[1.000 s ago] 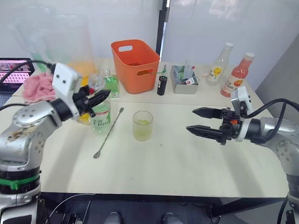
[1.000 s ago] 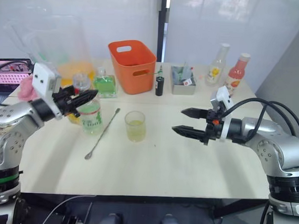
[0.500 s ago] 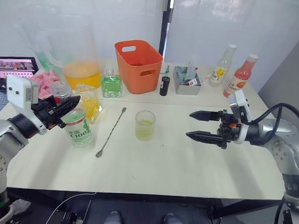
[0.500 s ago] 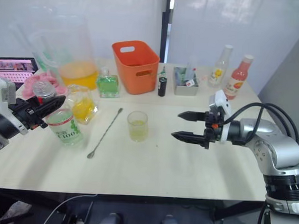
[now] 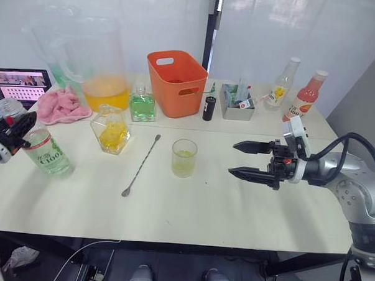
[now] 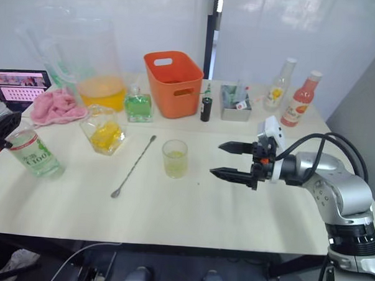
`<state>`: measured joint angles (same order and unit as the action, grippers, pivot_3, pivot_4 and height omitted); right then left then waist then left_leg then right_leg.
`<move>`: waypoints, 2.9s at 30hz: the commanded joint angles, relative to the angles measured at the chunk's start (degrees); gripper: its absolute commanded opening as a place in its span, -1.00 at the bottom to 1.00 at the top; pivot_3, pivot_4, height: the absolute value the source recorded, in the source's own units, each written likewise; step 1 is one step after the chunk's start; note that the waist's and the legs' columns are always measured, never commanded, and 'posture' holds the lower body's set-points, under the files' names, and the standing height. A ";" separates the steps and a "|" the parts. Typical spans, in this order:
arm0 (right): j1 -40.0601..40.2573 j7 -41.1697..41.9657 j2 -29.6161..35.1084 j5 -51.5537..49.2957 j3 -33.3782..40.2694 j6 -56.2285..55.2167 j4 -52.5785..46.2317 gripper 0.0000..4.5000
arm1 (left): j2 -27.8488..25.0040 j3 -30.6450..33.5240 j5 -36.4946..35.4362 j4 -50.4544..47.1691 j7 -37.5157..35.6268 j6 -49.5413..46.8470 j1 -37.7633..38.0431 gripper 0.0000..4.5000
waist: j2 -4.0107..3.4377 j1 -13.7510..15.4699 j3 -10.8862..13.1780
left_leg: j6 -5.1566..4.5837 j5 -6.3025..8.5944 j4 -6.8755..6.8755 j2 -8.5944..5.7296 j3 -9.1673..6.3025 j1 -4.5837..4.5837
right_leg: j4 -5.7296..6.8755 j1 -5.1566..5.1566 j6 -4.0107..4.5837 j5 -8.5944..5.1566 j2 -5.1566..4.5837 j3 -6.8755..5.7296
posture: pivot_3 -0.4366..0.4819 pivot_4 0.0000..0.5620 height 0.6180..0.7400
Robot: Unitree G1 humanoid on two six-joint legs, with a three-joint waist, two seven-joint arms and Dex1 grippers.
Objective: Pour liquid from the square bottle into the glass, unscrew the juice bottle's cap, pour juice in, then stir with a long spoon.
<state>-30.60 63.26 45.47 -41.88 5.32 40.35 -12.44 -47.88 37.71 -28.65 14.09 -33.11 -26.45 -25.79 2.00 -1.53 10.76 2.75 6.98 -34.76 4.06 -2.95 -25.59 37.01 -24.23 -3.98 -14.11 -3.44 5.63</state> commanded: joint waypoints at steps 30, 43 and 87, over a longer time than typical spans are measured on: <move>4.36 -7.14 1.95 -4.62 6.36 2.95 -8.62 1.00 | -1.53 -14.66 12.52 44.00 -4.30 24.37 -28.34 0.02 | 0.04 -0.54 -0.01 | 0.06 -0.05 0.01 -0.01 -0.03 0.02 | 0.06 0.06 -0.16 0.04 0.01 -0.01 | -0.05 -0.47 0.98; 1.20 -5.71 1.28 -3.50 3.20 2.47 -5.58 1.00 | -1.59 -11.84 8.91 32.92 -4.22 20.83 -22.29 0.96 | 0.05 -0.75 -0.01 | 0.06 -0.05 0.01 -0.01 -0.03 0.00 | 0.05 0.05 -0.14 0.05 0.01 0.00 | -0.05 -0.47 0.98; 12.19 -6.34 -0.44 9.80 8.35 -16.06 3.60 1.00 | -1.85 -16.56 -0.94 -37.12 -11.05 -3.66 22.08 0.96 | 0.02 -0.91 0.01 | 0.07 -0.05 0.04 0.00 0.07 0.08 | -0.03 0.03 0.30 -0.23 -0.03 0.13 | -0.05 -0.47 0.98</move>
<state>-18.84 56.31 44.22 -32.23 11.10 26.45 -7.63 -49.94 19.15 -30.82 -22.04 -45.25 -32.19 -4.47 2.02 -2.44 10.77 2.82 6.93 -34.72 4.05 -2.88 -25.51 36.98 -24.18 -3.68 -14.35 -3.46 5.76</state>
